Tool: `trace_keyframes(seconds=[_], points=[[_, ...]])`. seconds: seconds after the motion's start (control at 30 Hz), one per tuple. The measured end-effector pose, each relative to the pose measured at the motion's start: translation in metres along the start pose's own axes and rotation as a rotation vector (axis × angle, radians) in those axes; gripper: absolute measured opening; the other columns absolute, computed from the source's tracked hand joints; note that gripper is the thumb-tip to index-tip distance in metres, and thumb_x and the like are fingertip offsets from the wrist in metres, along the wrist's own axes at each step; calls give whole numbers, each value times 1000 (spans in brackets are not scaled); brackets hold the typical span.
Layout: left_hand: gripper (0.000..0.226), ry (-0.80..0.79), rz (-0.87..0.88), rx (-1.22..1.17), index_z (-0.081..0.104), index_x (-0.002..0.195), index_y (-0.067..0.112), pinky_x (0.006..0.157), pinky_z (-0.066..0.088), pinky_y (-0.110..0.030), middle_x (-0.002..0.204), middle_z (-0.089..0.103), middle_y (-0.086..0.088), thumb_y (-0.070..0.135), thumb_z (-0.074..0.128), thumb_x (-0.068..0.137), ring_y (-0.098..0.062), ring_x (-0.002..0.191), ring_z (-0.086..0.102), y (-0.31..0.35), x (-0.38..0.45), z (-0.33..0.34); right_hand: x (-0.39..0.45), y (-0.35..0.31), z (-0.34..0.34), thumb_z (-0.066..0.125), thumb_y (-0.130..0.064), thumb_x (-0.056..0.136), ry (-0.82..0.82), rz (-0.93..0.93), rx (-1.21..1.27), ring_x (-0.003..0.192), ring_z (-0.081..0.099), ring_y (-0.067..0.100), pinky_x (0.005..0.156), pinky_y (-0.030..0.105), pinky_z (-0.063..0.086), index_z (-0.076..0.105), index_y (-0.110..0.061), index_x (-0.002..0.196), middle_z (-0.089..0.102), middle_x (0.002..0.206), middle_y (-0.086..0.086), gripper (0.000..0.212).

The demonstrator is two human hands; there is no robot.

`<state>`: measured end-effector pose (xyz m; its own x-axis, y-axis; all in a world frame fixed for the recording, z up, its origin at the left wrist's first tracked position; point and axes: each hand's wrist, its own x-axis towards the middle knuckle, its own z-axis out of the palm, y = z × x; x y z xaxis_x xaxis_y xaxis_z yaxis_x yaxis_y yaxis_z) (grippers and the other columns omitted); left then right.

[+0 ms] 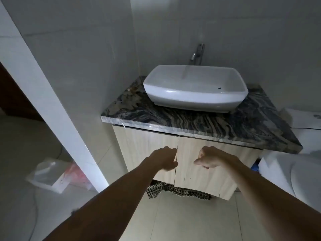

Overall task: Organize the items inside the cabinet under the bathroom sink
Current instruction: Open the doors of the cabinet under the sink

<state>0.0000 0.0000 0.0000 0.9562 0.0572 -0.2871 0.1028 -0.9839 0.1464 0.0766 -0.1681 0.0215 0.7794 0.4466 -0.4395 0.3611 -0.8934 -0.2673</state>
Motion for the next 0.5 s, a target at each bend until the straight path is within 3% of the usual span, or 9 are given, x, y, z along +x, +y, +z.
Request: trace_keyframes(seconds=[0.07, 0.1, 0.17, 0.23, 0.33, 0.43, 0.5], points=[[63, -14, -11, -19, 21, 147, 11, 100, 43, -41, 145, 40, -13, 35, 48, 96, -29, 130, 44, -6, 11, 21, 17, 2, 16, 58, -29, 83, 71, 0, 84, 51, 50, 16, 58, 31, 42, 46, -12, 55, 51, 55, 2, 35], [68, -4, -6, -29, 13, 150, 11, 105, 40, -41, 152, 31, -11, 35, 48, 96, -28, 135, 38, -12, 19, 35, 32, 4, 26, 58, -28, 84, 103, -2, 113, 57, 58, 18, 61, 34, 47, 53, -6, 61, 59, 63, 6, 32], [77, 43, -18, -41, -1, 152, 12, 111, 34, -42, 160, 9, -9, 34, 48, 97, -26, 144, 25, -27, 40, 61, 63, 5, 51, 56, -27, 85, 167, -1, 157, 91, 67, 25, 81, 42, 55, 63, 2, 94, 69, 99, 13, 32], [80, 136, -38, -28, -8, 152, 11, 112, 33, -43, 161, -5, -9, 32, 47, 97, -27, 145, 19, -41, 62, 87, 97, 8, 80, 54, -27, 84, 262, -12, 190, 99, 63, 24, 86, 41, 54, 60, -3, 104, 65, 112, 12, 32], [79, 390, -43, 25, -7, 151, 10, 106, 37, -41, 160, -10, -11, 31, 46, 97, -29, 142, 27, -60, 93, 119, 139, 13, 117, 52, -26, 88, 412, -59, 255, 97, 59, 21, 87, 35, 53, 57, -10, 113, 63, 114, 7, 30], [81, 591, 0, 75, -7, 151, 10, 95, 44, -35, 160, -11, -10, 29, 48, 96, -28, 125, 46, -69, 117, 141, 165, 14, 140, 53, -23, 91, 581, -145, 327, 105, 60, 22, 91, 32, 50, 53, -9, 122, 62, 119, 8, 34], [82, 691, 21, 129, -7, 151, 9, 95, 43, -33, 160, -12, -11, 29, 49, 95, -27, 121, 48, -77, 133, 149, 177, 12, 146, 56, -20, 91, 675, -213, 348, 107, 61, 24, 92, 32, 50, 52, -5, 121, 62, 120, 11, 34]])
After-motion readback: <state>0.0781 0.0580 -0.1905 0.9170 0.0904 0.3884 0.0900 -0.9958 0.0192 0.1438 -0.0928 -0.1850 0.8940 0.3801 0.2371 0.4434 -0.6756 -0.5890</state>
